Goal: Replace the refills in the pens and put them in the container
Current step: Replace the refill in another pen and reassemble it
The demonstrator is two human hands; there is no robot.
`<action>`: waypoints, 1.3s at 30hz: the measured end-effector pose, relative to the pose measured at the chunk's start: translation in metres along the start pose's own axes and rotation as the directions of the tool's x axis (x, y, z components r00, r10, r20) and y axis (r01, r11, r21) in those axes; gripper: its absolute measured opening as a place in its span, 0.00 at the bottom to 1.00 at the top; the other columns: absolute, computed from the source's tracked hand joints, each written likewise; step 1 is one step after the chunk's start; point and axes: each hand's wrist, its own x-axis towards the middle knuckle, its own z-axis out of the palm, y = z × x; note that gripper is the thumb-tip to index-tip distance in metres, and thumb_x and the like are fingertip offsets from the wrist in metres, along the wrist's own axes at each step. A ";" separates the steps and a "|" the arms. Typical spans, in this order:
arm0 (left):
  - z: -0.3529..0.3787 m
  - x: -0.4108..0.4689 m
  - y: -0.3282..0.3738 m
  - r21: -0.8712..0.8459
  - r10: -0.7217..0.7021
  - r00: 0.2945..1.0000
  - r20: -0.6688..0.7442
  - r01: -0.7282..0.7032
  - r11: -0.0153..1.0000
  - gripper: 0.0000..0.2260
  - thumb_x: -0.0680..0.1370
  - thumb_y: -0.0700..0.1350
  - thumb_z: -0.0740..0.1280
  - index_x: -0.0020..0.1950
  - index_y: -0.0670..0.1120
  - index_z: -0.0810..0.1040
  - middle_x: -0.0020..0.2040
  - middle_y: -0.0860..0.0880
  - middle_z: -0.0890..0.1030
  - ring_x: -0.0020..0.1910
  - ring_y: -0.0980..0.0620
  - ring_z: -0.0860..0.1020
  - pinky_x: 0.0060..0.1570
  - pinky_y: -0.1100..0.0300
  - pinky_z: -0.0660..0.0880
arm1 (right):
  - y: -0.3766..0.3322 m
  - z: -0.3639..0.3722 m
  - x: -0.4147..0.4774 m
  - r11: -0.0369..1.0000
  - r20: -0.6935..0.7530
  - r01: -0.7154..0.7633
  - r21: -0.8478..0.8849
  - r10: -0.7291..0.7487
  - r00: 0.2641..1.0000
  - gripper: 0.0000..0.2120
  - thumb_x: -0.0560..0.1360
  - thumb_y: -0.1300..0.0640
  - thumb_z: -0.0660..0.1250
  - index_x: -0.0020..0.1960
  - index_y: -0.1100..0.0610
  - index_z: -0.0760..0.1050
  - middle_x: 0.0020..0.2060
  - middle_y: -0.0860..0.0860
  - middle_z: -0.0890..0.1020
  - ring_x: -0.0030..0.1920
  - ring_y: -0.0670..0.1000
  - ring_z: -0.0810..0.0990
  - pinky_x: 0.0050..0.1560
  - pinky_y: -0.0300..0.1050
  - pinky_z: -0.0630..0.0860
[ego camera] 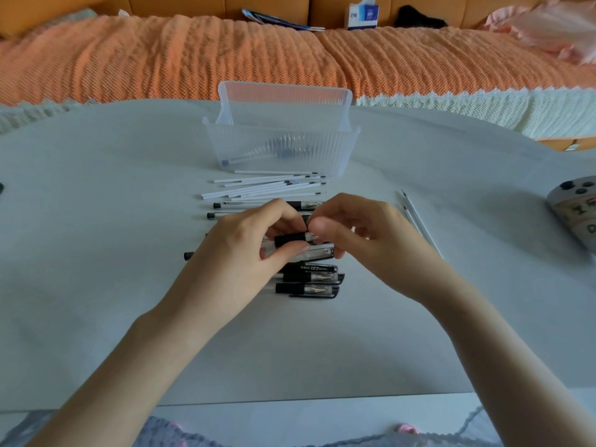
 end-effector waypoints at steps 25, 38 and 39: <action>-0.016 0.001 -0.011 0.128 -0.066 0.995 -0.071 0.075 0.989 0.06 0.70 0.49 0.74 0.45 0.56 0.79 0.38 0.64 0.78 0.41 0.63 0.77 0.46 0.57 0.76 | 0.021 -0.001 0.000 0.922 0.056 0.035 -0.386 -0.014 0.998 0.03 0.72 0.54 0.71 0.45 0.49 0.79 0.40 0.40 0.73 0.37 0.42 0.73 0.42 0.40 0.71; -0.020 0.001 -0.010 0.109 -0.068 0.996 -0.054 0.073 0.991 0.07 0.70 0.55 0.69 0.47 0.57 0.79 0.40 0.66 0.79 0.42 0.63 0.78 0.46 0.55 0.77 | 0.017 -0.023 -0.001 0.983 -0.095 0.008 -0.184 -0.025 0.995 0.05 0.71 0.57 0.72 0.44 0.50 0.77 0.36 0.44 0.81 0.36 0.42 0.76 0.36 0.28 0.67; -0.019 0.001 -0.010 0.109 -0.065 0.996 -0.054 0.070 0.992 0.07 0.70 0.55 0.69 0.47 0.57 0.79 0.40 0.66 0.79 0.42 0.63 0.78 0.46 0.55 0.77 | 0.016 -0.024 -0.001 0.989 -0.088 0.007 -0.150 -0.020 0.996 0.05 0.70 0.58 0.72 0.44 0.51 0.77 0.36 0.45 0.81 0.35 0.42 0.76 0.36 0.28 0.68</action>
